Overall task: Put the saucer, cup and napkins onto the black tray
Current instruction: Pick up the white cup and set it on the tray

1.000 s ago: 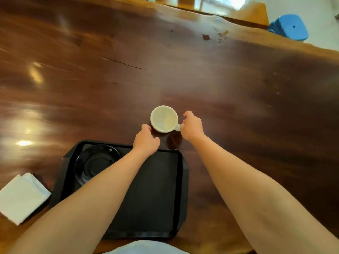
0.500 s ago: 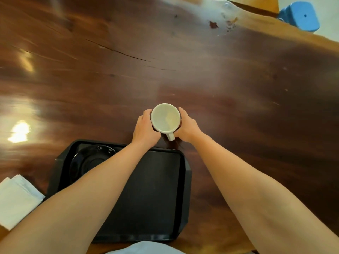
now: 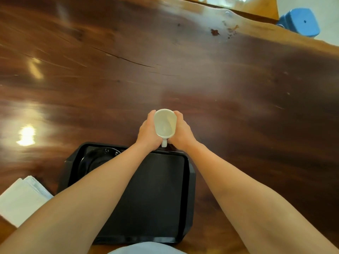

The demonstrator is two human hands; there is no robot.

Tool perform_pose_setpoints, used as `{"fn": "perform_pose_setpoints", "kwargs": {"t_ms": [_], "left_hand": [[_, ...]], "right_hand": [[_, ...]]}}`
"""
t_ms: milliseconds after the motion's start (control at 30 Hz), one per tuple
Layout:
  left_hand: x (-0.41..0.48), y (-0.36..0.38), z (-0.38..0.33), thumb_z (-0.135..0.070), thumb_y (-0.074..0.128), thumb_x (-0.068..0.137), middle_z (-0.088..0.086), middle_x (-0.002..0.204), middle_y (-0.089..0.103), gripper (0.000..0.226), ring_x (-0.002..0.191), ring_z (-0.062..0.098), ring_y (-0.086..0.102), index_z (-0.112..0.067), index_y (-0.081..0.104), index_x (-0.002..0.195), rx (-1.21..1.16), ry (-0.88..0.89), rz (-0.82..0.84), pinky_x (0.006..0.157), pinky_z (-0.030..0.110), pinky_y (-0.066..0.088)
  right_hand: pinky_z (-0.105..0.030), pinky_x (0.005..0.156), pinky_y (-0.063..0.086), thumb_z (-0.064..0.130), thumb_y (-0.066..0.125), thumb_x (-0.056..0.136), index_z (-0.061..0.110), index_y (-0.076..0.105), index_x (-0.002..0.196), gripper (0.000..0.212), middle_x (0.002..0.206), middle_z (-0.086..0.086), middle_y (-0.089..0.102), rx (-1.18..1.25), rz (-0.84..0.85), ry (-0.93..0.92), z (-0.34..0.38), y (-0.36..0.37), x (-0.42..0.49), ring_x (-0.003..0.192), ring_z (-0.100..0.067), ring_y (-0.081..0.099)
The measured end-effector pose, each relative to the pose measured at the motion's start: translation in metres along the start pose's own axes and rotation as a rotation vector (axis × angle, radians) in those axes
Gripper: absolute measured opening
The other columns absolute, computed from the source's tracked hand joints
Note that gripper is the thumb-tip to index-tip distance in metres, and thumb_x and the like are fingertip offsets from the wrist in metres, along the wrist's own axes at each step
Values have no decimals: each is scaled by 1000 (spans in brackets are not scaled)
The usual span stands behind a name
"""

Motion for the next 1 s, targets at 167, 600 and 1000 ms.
{"fn": "perform_pose_setpoints", "kwargs": {"t_ms": [167, 600, 1000], "left_hand": [[-21, -8, -6, -24, 74, 83, 5, 131, 53, 84, 111, 26, 54, -32, 24, 150, 16, 28, -11, 81, 36, 46], [-107, -9, -12, -27, 73, 84, 4, 124, 55, 71, 102, 22, 54, -22, 33, 143, 46, 120, -23, 73, 31, 43], [-171, -4, 30, -25, 82, 78, 1, 119, 59, 78, 98, 18, 58, -23, 35, 140, 118, 153, -10, 62, 23, 42]], "right_hand": [[-28, 72, 48, 16, 74, 81, 20, 29, 140, 75, 120, -1, 56, 47, -42, -12, 8, 1, -22, 103, -18, 57], [-30, 77, 48, 14, 79, 77, 21, 26, 141, 83, 123, -2, 54, 34, -104, -65, 7, 4, -111, 106, -19, 55], [-28, 77, 46, 20, 82, 76, 22, 32, 139, 80, 120, 1, 56, 41, -118, -121, -10, 42, -175, 103, -16, 56]]}}
Point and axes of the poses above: each hand's wrist, its own x-axis towards the middle knuckle, its own y-axis out of the palm, z = x × y, the point moved 1 cm from there along x, towards the middle knuckle
